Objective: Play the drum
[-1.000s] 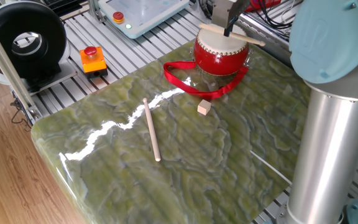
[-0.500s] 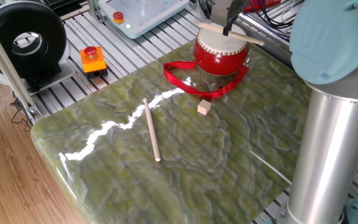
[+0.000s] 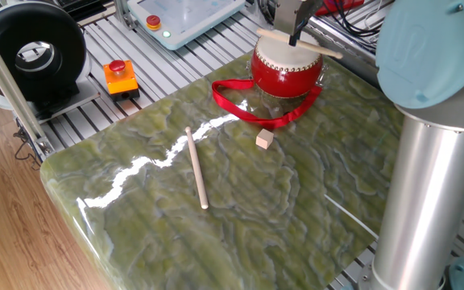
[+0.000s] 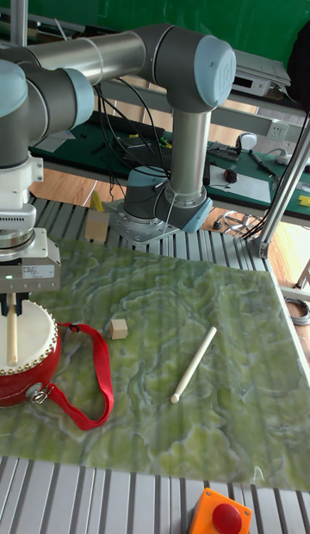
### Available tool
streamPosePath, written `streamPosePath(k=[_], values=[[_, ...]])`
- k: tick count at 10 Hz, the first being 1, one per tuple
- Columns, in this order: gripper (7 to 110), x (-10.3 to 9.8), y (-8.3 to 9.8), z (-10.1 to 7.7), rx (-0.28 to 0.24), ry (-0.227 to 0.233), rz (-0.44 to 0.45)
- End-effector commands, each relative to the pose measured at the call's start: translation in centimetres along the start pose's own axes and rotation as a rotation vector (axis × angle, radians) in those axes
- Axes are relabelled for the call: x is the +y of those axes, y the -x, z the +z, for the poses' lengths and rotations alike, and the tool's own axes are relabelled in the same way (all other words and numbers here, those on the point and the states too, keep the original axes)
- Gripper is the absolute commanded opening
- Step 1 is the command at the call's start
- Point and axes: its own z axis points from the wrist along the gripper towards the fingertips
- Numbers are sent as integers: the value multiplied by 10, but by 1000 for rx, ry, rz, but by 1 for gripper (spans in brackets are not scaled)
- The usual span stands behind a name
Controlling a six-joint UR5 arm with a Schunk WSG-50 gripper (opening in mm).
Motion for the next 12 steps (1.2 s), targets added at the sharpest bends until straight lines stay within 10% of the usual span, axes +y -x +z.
streamPosePath(k=[1, 12], values=[[7, -4, 14, 2, -58, -4, 5], [22, 6, 32, 2, -134, 36, -19]])
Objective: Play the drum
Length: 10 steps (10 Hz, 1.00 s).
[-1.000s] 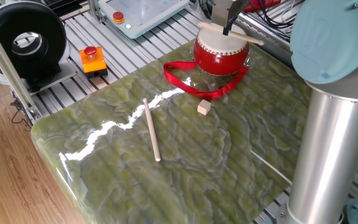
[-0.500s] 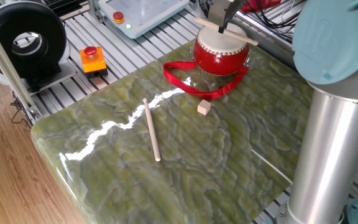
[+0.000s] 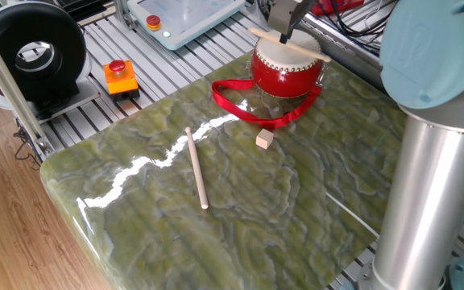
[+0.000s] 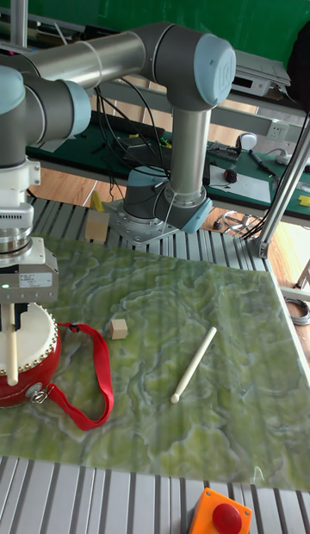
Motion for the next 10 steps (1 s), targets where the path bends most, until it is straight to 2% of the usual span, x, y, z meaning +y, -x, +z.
streamPosePath(k=[1, 2, 5, 6, 7, 9, 10], values=[[22, 6, 4, -1, -23, 29, -15], [44, 8, 5, -1, -25, 36, -17], [44, 16, 4, -2, -25, 71, -46], [66, 17, 3, -3, -25, 71, -51], [66, 15, 2, -6, -25, 59, -73], [66, -7, 1, -18, -3, -58, -127], [66, -12, -1, -22, 15, -90, -126]])
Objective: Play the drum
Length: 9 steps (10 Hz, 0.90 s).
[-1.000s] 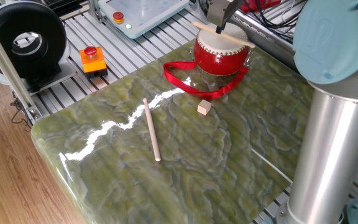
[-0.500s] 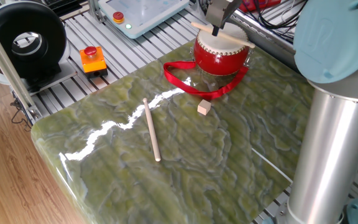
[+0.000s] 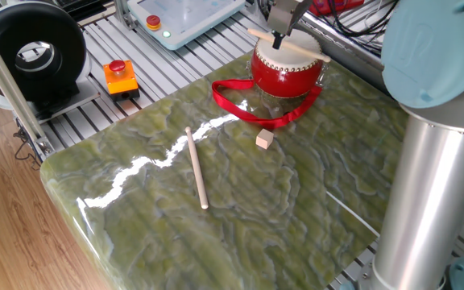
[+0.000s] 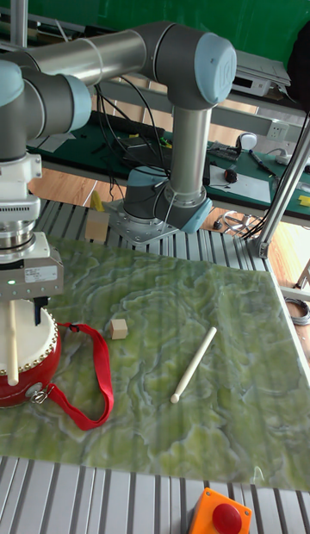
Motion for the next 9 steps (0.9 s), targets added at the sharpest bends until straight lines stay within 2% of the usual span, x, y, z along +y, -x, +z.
streamPosePath(k=[1, 2, 4, 5, 6, 7, 9], values=[[88, -7, -1, -13, 26, -55, -14], [88, -1, 3, -15, 24, -40, -3], [88, 12, 16, -27, 33, -39, 17], [88, 23, 27, -35, 43, -52, 53], [88, 49, 47, -39, 32, -38, 145], [44, 72, 62, -38, 24, -34, 252], [44, 103, 86, -42, -3, -76, 343]])
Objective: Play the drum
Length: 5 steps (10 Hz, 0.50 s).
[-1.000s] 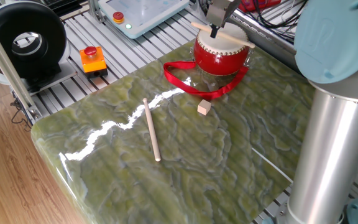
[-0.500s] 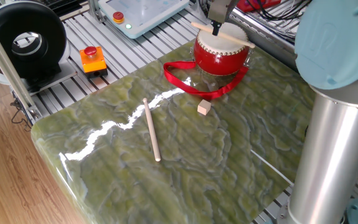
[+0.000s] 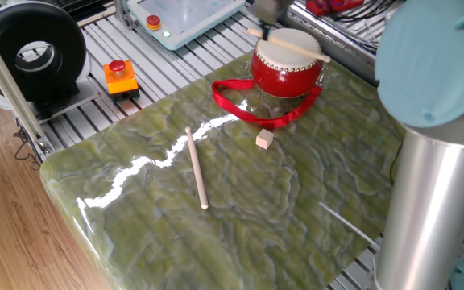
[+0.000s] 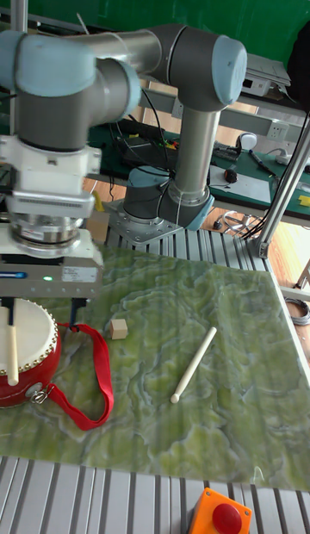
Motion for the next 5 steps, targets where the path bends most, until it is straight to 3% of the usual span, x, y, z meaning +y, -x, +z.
streamPosePath(k=[1, 2, 3, 5], values=[[44, 68, 13, -8, -22, 3, 169], [44, 85, 0, -3, 8, 3, 188], [44, 87, -10, 0, 19, -27, 183], [44, 103, -28, -1, 24, -35, 197]])
